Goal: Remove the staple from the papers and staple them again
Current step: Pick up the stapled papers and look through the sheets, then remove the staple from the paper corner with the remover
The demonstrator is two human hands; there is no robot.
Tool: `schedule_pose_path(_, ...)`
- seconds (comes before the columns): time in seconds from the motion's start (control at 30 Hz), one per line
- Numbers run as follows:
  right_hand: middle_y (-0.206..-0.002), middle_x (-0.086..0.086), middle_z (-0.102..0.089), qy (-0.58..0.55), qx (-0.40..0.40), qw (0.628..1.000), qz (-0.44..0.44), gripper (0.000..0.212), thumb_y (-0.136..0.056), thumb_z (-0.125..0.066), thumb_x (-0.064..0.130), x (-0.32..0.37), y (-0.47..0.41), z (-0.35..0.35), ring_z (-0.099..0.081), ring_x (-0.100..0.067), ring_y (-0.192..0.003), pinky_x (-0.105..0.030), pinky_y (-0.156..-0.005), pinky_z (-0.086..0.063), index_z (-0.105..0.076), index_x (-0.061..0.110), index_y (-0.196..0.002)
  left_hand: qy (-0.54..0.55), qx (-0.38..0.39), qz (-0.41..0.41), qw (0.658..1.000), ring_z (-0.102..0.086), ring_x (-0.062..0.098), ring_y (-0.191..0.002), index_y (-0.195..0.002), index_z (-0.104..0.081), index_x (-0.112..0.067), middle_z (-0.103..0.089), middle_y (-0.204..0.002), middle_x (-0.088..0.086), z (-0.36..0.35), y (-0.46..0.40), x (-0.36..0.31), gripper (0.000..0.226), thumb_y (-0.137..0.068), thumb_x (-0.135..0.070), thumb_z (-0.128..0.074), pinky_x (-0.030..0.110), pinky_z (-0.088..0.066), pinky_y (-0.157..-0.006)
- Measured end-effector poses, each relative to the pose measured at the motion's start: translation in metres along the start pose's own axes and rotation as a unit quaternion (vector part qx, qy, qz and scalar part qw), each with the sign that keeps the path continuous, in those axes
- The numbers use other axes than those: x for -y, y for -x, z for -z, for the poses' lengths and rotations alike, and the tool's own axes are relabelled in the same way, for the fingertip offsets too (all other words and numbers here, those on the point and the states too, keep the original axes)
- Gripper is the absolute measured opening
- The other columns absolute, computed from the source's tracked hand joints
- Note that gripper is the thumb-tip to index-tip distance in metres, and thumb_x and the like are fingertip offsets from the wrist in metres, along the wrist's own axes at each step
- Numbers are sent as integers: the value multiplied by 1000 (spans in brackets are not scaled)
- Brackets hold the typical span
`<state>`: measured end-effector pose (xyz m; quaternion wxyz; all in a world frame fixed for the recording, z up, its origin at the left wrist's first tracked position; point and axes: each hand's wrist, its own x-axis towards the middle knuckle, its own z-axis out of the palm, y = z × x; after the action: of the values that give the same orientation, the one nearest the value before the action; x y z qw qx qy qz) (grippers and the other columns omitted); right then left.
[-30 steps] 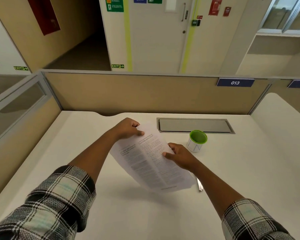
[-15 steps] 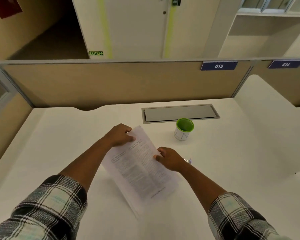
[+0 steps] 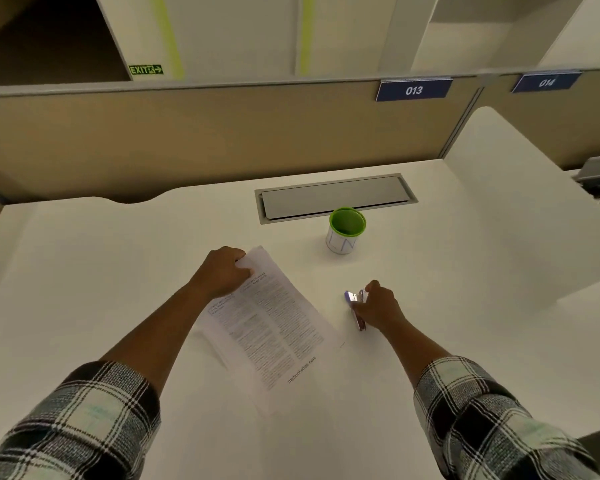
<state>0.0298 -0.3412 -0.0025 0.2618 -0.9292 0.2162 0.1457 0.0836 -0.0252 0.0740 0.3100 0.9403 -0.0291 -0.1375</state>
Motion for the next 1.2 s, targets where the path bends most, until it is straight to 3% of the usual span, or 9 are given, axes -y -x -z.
schedule_pose_path(0.1,-111,-13,-59,-8,1,1000,0,57,-74,-74,37,1,0,-13,-60,-33,-102,-30,-73,-44,-46,6,-113,3,-1,7,1000,-47,18,-60,-76,-60,5,-57,-69,11,-6,1,5,28,-85,-22,-62,28,-34,-56)
schedule_pose_path(0.23,-109,-19,-60,11,-22,1000,6,44,-87,-60,38,5,-1,-19,-61,-39,-98,-40,-80,-52,-43,5,-111,4,-12,-1,1000,-49,17,-61,-76,-60,1,-61,-72,13,-8,3,7,24,-86,-21,-63,28,-34,-55)
schedule_pose_path(0.37,-111,-17,-59,-26,5,1000,-14,46,-80,-64,26,14,0,-11,-61,-37,-97,-35,-73,-53,-43,8,-116,13,-24,2,1000,-53,19,-64,-80,-62,1,-66,-78,16,-10,6,10,22,-85,-20,-64,28,-36,-57)
schedule_pose_path(0.5,-117,-13,-64,-99,7,995,26,54,-78,-68,21,29,1,-2,-59,-31,-109,-33,-88,-45,-47,11,-126,32,-19,0,999,-52,16,-63,-67,-57,-14,-60,-69,3,-11,9,6,22,-87,-22,-63,27,-36,-56)
schedule_pose_path(0.63,-101,-9,-67,-158,24,985,66,29,-78,-70,21,54,3,7,-62,-27,-97,-33,-85,-50,-61,13,-104,38,-23,-9,999,-49,11,-60,-66,-53,-22,-55,-66,-5,-9,15,0,28,-92,-28,-58,24,-35,-55)
schedule_pose_path(0.73,-88,-13,-68,-262,62,961,58,18,-75,-72,19,71,8,9,-67,-25,-77,-41,-77,-60,-64,8,-88,36,-27,-14,999,-48,11,-61,-68,-53,-19,-53,-67,-5,-9,18,-5,28,-94,-30,-56,24,-34,-56)
schedule_pose_path(0.83,-77,-10,-68,-302,98,945,81,27,-80,-72,25,86,18,14,-66,-17,-65,-34,-69,-57,-66,2,-91,40,-29,-9,999,-47,10,-59,-65,-51,-22,-52,-65,-6,-9,20,-6,30,-93,-30,-57,24,-34,-55)
schedule_pose_path(1.0,-78,-11,-63,-374,144,913,77,23,-86,-63,24,106,37,17,-57,-18,-63,-29,-63,-47,-64,3,-92,52,-24,4,998,-52,11,-59,-73,-61,-12,-58,-68,-1,-9,22,-8,26,-92,-29,-58,24,-38,-57)
schedule_pose_path(1.2,-83,-11,-68,-415,215,880,85,26,-89,-55,19,105,48,18,-61,-18,-69,-31,-74,-48,-70,3,-102,78,-15,17,997,-52,17,-62,-71,-60,-11,-58,-71,3,-7,26,-11,28,-93,-28,-56,25,-37,-60)
